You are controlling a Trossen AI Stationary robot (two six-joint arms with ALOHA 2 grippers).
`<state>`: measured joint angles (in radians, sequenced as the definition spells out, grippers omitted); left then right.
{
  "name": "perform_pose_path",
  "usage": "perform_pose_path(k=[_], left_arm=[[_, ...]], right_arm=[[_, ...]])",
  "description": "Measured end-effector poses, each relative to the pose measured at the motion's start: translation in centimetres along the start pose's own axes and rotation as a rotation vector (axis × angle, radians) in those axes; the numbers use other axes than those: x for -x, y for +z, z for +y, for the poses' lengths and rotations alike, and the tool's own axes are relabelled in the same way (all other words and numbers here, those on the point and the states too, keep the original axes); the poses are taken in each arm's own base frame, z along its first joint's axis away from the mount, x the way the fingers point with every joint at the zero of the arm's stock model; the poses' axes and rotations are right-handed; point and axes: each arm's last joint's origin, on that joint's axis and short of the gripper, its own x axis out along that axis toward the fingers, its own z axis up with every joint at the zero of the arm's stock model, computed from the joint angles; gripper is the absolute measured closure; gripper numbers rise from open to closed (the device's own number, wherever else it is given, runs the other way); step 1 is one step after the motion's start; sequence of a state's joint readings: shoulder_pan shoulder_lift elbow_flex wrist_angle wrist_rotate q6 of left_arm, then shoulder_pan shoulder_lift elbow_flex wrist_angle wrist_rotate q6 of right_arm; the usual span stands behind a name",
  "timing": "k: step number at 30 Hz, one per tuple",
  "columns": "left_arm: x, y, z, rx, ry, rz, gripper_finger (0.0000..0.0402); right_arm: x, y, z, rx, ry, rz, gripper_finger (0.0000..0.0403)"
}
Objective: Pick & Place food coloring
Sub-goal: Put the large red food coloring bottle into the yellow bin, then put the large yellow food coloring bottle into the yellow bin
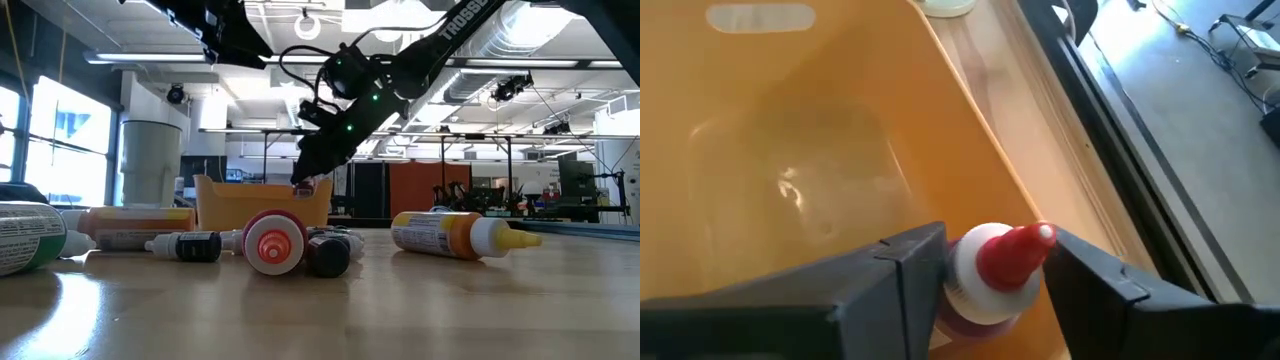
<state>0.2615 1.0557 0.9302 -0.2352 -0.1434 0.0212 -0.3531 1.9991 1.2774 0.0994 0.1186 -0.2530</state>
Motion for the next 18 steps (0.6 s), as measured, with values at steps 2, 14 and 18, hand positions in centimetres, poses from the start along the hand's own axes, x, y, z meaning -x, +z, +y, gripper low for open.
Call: perform_pose_path(k=[2, 14, 18], left_arm=[[0.0, 0.0, 0.0, 0.000, 0.001, 0.000, 0.0156], [0.0, -0.2, 0.0, -0.003, -0.003, 0.023, 0.0156], [0.0, -0.6, 0.0, -0.002, -0.011, 0.063, 0.0156]], right_arm=[[0.1, 0.1, 0.0, 0.000, 0.001, -0.009, 0.0222], [4.5, 3.6, 0.5, 0.052, -0.036, -0.107, 0.0197], [7.8, 5.7, 1.8, 0.069, 0.006, -0.181, 0.0197]])
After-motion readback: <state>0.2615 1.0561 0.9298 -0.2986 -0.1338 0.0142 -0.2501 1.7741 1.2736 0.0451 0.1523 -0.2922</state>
